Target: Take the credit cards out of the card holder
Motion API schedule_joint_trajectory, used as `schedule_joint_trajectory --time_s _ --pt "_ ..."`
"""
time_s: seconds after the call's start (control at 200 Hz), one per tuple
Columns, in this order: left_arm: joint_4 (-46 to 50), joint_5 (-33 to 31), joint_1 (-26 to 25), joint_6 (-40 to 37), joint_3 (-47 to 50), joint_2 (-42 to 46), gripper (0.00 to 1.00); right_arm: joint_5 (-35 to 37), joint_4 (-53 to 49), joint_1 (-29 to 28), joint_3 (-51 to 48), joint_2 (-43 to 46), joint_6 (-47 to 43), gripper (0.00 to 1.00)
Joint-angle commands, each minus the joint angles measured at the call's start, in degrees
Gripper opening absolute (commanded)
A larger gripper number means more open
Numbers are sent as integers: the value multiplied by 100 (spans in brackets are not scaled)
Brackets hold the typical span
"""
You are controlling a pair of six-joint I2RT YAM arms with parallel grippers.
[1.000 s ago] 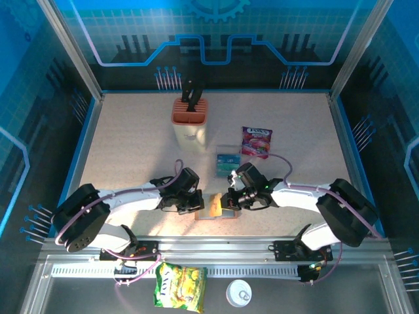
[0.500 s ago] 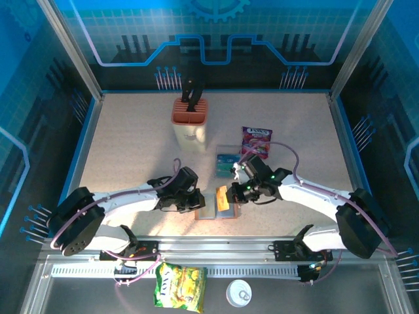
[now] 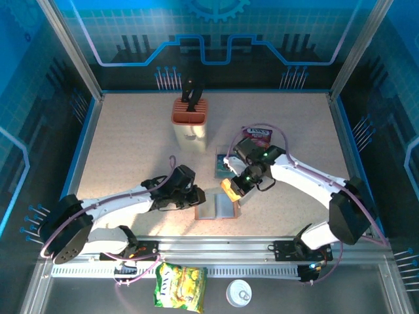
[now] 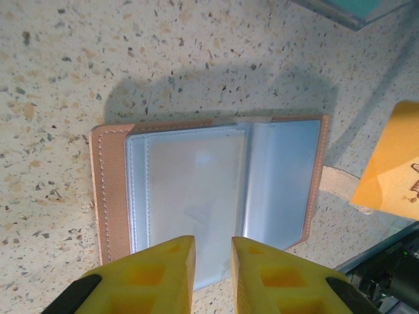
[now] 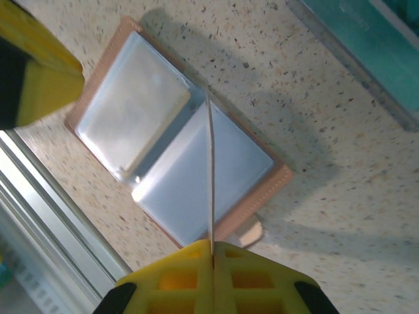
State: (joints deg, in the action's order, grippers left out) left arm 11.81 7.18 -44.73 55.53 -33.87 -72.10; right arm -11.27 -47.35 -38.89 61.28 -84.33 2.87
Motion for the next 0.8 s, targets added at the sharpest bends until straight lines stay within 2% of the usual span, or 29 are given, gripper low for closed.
schedule_joint_trajectory --time_s 0.0,0.075,0.37,0.795 --pt "185 -144 47 20 90 189 22 164 -769 145 655 -276 -1108 0" --pt "207 -155 60 20 106 245 22 77 -1045 207 1026 -517 -1661 0" --pt "233 -239 88 38 214 485 22 707 -1852 390 2325 -1179 -3221 0" --pt "290 -313 122 55 253 628 23 241 -2694 1117 4689 -2831 -4071 0"
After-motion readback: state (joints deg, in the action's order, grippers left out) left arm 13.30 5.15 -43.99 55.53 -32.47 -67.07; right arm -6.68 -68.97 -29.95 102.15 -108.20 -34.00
